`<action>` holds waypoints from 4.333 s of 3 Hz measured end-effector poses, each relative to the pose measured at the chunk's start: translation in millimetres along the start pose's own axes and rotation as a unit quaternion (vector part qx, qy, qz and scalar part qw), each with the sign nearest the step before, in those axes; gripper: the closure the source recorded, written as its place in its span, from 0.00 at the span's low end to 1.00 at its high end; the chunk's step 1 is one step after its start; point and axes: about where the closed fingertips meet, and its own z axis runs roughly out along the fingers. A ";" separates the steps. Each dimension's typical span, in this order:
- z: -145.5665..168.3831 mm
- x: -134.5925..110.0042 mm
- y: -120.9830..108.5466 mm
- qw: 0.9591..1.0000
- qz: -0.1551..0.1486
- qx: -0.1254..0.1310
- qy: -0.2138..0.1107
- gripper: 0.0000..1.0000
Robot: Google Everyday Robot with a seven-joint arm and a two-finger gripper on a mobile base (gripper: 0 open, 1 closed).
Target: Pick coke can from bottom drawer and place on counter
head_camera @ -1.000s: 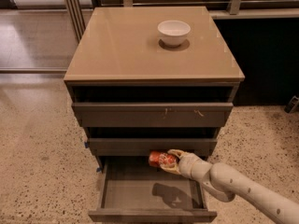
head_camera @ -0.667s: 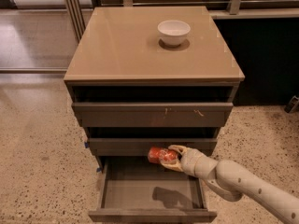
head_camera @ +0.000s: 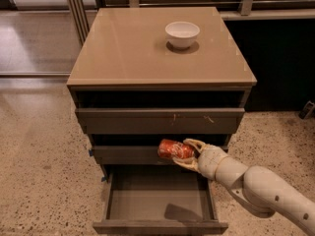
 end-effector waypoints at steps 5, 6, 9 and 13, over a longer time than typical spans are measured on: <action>-94.7 -207.2 -52.4 0.974 -0.187 0.101 -0.071 1.00; -111.8 -291.2 -59.5 0.951 -0.257 0.130 -0.112 1.00; -67.4 -392.5 -157.0 0.918 -0.310 0.179 -0.169 1.00; 8.6 -319.6 -261.2 0.936 -0.180 0.294 -0.067 1.00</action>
Offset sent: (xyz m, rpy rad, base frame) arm -0.0460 -0.0033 0.2002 -0.1500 -0.3117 -0.1075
